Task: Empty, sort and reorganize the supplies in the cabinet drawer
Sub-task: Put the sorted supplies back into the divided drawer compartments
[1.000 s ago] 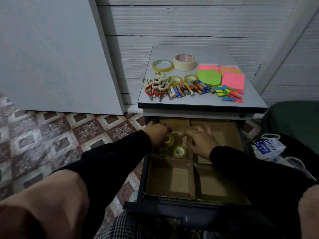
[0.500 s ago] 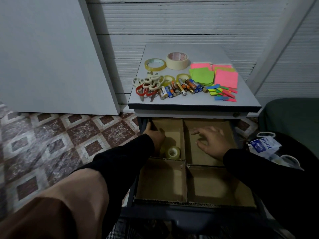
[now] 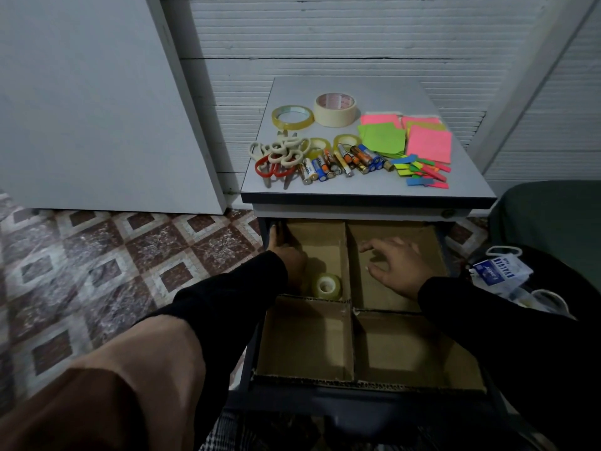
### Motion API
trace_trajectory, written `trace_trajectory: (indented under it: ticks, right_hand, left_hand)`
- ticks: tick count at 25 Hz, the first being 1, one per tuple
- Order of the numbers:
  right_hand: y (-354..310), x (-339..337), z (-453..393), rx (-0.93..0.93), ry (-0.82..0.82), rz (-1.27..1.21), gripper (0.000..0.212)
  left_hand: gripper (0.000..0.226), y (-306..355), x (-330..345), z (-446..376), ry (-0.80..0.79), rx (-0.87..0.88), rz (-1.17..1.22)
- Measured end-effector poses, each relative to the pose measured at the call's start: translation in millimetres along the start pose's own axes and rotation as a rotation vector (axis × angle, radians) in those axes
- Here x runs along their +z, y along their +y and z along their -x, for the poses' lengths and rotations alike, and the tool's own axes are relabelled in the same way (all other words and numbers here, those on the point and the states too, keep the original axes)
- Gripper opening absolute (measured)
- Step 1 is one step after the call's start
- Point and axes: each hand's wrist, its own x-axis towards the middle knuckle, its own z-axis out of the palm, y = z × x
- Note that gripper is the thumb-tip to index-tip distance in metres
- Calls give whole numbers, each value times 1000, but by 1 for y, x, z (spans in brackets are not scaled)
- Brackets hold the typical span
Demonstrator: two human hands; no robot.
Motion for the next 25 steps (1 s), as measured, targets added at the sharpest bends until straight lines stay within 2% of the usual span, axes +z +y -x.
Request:
trace_trajectory:
  ticks: [6,10,14,17,22,25]
  right_hand:
    - [-8,-3,-1,38,-38,26,36]
    - [-19,-15,5,39,-37,35,39]
    - [-31,-30,8,16,2,47,39]
    - [-41,-43,7,4,12,20,37]
    - [-61,-80,0,-101,38,-77,32]
    - [-66,-103,-13,-149,44,-33,28]
  left_hand:
    - [38,-2,7,-1,-26,-14,42]
    - [40,-2,-1,11,12,-9,71]
    - [37,-13,-16,35,188,19,274]
    - [35,-22,-37,57,263,46,467]
    - [27,-36,-73,76,500,86,445]
    - [27,-47,-95,74,590,79,414]
